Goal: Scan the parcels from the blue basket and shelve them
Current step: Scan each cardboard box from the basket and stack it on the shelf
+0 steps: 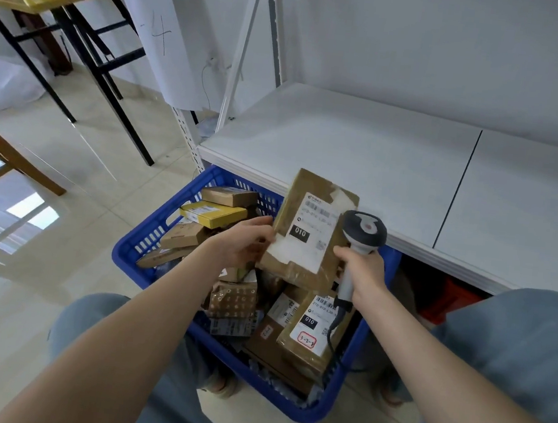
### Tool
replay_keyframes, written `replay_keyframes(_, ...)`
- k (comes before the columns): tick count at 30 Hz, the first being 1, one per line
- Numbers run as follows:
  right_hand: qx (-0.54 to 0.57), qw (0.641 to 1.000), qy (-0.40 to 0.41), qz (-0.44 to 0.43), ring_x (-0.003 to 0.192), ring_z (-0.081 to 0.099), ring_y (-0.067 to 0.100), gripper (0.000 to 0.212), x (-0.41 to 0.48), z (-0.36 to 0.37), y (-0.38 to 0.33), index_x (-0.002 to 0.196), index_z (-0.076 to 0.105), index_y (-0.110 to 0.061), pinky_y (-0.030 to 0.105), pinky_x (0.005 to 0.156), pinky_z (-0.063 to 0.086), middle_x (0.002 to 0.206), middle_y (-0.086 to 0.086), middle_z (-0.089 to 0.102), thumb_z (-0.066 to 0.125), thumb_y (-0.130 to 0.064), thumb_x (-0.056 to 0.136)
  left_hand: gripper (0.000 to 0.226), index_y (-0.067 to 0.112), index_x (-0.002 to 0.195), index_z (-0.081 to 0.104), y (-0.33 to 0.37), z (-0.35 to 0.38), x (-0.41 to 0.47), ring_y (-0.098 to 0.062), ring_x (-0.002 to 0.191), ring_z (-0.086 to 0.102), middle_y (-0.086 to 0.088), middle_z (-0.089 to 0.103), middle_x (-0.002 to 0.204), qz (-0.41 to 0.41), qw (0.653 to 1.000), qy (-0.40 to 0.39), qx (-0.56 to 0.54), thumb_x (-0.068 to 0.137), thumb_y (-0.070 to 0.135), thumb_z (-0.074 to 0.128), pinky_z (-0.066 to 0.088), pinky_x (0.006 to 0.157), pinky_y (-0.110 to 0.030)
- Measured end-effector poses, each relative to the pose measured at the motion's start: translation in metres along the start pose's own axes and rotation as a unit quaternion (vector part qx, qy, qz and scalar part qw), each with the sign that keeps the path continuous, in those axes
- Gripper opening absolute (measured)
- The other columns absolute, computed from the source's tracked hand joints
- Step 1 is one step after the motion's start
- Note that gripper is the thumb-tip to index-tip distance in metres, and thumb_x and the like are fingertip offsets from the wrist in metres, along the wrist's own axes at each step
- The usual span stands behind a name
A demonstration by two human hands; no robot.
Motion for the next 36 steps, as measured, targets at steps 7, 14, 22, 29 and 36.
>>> replay_keyframes(7, 0.028, 1.000, -0.009, -0.005, 0.078, 0.068, 0.022, 0.027, -0.003, 0.000, -0.005, 0.108, 0.063, -0.006, 0.038, 0.077, 0.056, 0.087, 0.007, 0.070, 0.071, -0.007, 0.082, 0.046, 0.021, 0.135, 0.050, -0.006, 0.005, 0.004, -0.020, 0.104, 0.061, -0.003, 0.065, 0.115, 0.023, 0.999, 0.022, 0.039, 0.090, 0.022, 0.063, 0.051, 0.079, -0.035)
replay_keyframes(14, -0.001, 0.999, -0.002, -0.047, 0.081, 0.062, 0.012, 0.016, -0.020, 0.004, -0.014, 0.094, 0.061, -0.016, 0.031, 0.078, 0.050, 0.086, -0.002, 0.067, 0.072, -0.012, 0.082, 0.037, 0.014, 0.128, 0.057, -0.024, 0.001, 0.013, -0.024, 0.101, 0.067, -0.006, 0.070, 0.109, 0.052, 0.996, 0.065, -0.036, 0.091, 0.019, 0.063, 0.054, 0.087, -0.039)
replay_keyframes(22, -0.039, 0.997, -0.045, -0.051, 0.047, 0.054, 0.007, 0.011, -0.080, -0.003, 0.005, 0.078, 0.066, -0.005, 0.020, 0.050, 0.047, 0.055, 0.000, 0.060, 0.069, -0.014, 0.085, 0.038, 0.015, 0.130, 0.055, -0.051, 0.012, 0.021, -0.023, 0.106, 0.065, -0.005, 0.071, 0.111, 0.060, 0.990, 0.055, -0.117, 0.092, 0.012, 0.059, 0.053, 0.085, -0.041)
replay_keyframes(29, -0.097, 0.990, -0.057, -0.084, 0.044, 0.052, 0.003, 0.017, -0.111, 0.002, 0.010, 0.067, 0.063, -0.006, 0.015, 0.048, 0.045, 0.049, -0.003, 0.057, 0.067, -0.009, 0.083, 0.043, 0.013, 0.136, 0.050, -0.059, 0.018, 0.021, -0.020, 0.104, 0.065, -0.005, 0.068, 0.114, 0.064, 0.990, 0.057, -0.112, 0.094, 0.010, 0.056, 0.053, 0.074, -0.033)
replay_keyframes(36, -0.131, 0.986, -0.055, -0.092, 0.043, 0.051, 0.001, 0.024, -0.122, 0.001, 0.008, 0.060, 0.060, -0.011, 0.016, 0.050, 0.046, 0.050, -0.003, 0.057, 0.065, -0.006, 0.083, 0.043, 0.014, 0.137, 0.049, -0.060, 0.020, 0.021, -0.021, 0.108, 0.063, -0.005, 0.068, 0.115, 0.061, 0.990, 0.069, -0.108, 0.095, 0.011, 0.055, 0.052, 0.083, -0.038)
Point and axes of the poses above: each hand's wrist, its own x-axis towards the middle knuckle, its own z-axis out of the palm, y = z × x, the point moved 4 cm from there along x, towards the middle knuckle
